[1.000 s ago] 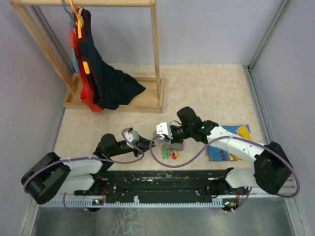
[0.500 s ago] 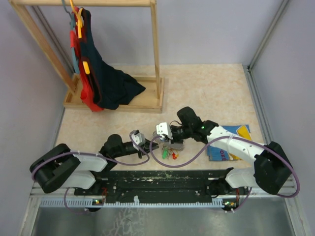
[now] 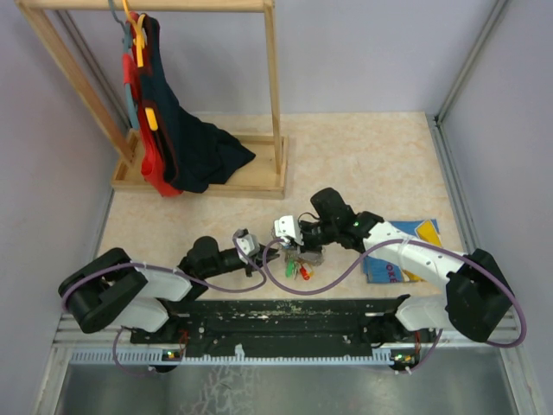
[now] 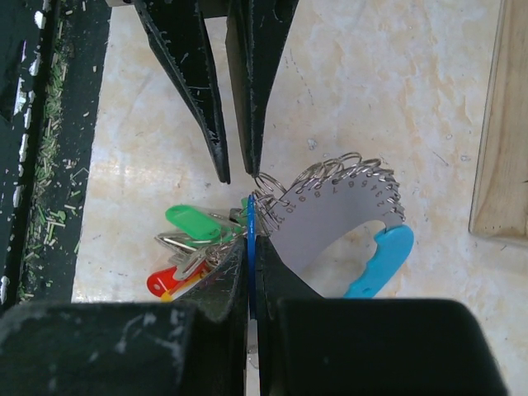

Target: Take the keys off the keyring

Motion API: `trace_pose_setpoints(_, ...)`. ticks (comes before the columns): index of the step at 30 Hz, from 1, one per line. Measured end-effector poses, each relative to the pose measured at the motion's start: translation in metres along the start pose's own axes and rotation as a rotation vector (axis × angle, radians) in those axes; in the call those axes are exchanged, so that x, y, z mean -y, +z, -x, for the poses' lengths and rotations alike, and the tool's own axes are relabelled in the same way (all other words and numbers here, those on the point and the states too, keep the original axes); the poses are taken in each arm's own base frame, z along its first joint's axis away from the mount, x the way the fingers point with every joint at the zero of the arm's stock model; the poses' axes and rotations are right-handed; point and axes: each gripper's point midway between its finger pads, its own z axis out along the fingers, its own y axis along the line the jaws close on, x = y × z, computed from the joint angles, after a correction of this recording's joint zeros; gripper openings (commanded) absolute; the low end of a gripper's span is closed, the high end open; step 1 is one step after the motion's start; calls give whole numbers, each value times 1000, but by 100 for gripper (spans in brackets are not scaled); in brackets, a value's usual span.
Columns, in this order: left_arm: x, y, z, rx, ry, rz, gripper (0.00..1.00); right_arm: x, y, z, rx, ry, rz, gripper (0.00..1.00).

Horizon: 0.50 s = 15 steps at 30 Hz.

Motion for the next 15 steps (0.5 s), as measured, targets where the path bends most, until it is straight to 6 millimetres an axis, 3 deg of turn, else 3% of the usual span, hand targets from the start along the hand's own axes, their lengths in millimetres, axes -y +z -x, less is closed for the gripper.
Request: trace_pose_setpoints(15, -15, -1, -2, -13, 11, 81, 21, -2, 0, 0, 2, 5, 10, 0)
